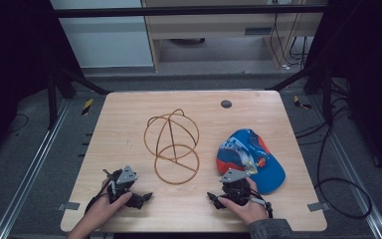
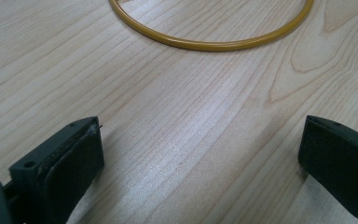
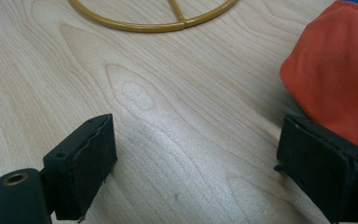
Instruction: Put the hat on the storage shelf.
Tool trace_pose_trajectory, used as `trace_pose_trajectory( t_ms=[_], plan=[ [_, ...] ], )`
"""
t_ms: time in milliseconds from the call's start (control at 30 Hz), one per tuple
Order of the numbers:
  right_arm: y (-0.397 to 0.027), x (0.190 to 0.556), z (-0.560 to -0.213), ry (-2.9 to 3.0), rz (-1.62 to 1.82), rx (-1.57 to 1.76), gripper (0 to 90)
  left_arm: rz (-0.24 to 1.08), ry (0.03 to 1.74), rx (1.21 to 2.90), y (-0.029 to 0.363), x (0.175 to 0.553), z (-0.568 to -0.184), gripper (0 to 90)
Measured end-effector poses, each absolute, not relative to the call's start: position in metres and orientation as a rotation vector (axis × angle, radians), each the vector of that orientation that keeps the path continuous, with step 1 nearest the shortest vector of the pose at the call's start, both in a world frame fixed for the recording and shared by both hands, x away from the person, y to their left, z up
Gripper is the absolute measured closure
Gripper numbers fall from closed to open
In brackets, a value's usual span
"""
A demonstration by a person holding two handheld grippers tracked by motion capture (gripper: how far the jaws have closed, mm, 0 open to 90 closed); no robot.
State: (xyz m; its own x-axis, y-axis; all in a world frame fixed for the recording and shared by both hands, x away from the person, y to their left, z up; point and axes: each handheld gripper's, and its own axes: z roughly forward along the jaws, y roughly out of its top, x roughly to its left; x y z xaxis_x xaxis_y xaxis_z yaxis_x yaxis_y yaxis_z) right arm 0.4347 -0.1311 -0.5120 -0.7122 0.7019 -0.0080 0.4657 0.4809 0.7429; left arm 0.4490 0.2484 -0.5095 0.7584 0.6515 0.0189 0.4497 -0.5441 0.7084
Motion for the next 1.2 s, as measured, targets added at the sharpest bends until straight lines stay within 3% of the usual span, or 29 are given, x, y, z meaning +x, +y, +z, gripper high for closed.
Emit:
trace_pose_trajectory(
  t_ms=[700, 1200],
  plan=[
    [-0.131, 0.433, -0.509, 2.421, 1.059, 1.038, 12.1, 0.365, 0.82, 2.238, 0.248, 0.449, -0.509, 0.0],
    [-0.197, 0.433, -0.43, 2.292, 0.983, 1.072, 22.3, 0.367, 0.822, 2.239, 0.248, 0.449, -0.509, 0.0]
  ],
)
